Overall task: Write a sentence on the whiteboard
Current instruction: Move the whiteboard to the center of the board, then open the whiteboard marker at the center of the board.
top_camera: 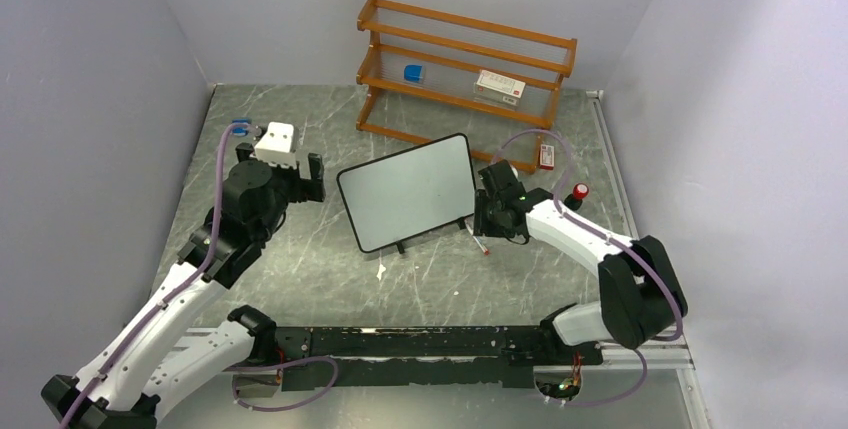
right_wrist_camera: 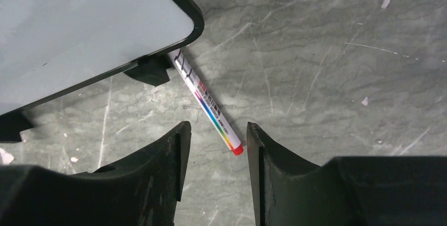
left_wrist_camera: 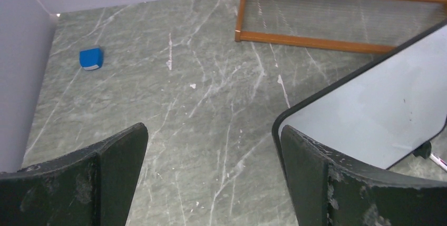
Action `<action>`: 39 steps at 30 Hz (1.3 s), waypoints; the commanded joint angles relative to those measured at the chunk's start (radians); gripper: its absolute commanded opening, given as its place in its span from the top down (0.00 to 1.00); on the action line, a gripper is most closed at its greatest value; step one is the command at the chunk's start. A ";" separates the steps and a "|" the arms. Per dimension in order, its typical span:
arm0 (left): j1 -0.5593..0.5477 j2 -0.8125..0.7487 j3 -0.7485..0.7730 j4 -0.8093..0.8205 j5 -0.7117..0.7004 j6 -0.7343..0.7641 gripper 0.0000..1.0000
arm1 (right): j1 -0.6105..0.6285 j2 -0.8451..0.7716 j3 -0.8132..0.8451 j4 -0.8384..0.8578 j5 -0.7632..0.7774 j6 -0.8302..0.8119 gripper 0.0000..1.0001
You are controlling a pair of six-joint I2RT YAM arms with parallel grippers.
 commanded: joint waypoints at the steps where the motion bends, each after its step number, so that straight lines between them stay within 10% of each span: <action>1: 0.028 -0.026 -0.007 0.051 -0.042 0.014 0.01 | 0.014 0.045 -0.016 0.061 0.032 0.021 0.55; 23: 0.077 -0.040 -0.029 0.069 -0.032 0.000 0.01 | 0.047 0.160 -0.011 0.004 0.237 0.123 0.82; 39: 0.077 -0.042 -0.030 0.078 0.031 0.003 0.01 | -0.047 0.194 -0.032 0.116 0.183 0.131 0.75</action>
